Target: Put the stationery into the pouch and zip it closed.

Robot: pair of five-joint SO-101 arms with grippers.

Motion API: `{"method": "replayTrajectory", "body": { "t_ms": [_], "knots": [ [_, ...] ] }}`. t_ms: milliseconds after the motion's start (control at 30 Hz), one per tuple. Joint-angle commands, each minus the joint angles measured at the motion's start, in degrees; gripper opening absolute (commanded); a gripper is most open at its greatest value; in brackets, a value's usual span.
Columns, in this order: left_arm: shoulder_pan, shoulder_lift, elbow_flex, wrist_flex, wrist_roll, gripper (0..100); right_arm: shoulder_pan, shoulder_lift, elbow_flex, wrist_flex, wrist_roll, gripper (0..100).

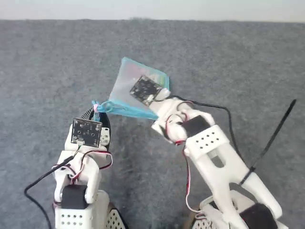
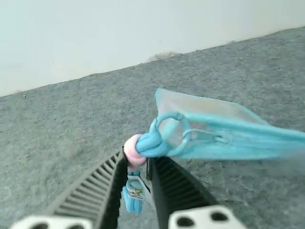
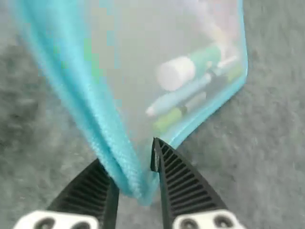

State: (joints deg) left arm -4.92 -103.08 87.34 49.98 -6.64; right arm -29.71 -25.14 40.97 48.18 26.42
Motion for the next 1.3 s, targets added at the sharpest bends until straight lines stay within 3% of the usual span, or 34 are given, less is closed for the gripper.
{"method": "replayTrajectory", "body": {
  "t_ms": [0,533,900,1100,1267],
  "knots": [
    [-1.2,-1.0,-2.3,-1.7,0.1,1,6.0,-0.2,1.6,-0.1,2.0,0.5],
    [-0.9,-0.9,-1.2,-2.4,0.1,1,22.5,0.2,3.3,0.4,8.6,0.5],
    [8.6,-1.0,4.4,-3.7,0.0,1,17.8,-0.3,3.6,9.6,5.5,0.6],
    [8.8,-1.0,4.5,-3.6,1.3,13,17.7,-0.3,3.9,10.7,3.8,0.6],
    [8.6,-1.0,4.5,-3.6,3.5,13,14.9,-0.3,3.8,13.2,3.9,0.6]
  ]
}}
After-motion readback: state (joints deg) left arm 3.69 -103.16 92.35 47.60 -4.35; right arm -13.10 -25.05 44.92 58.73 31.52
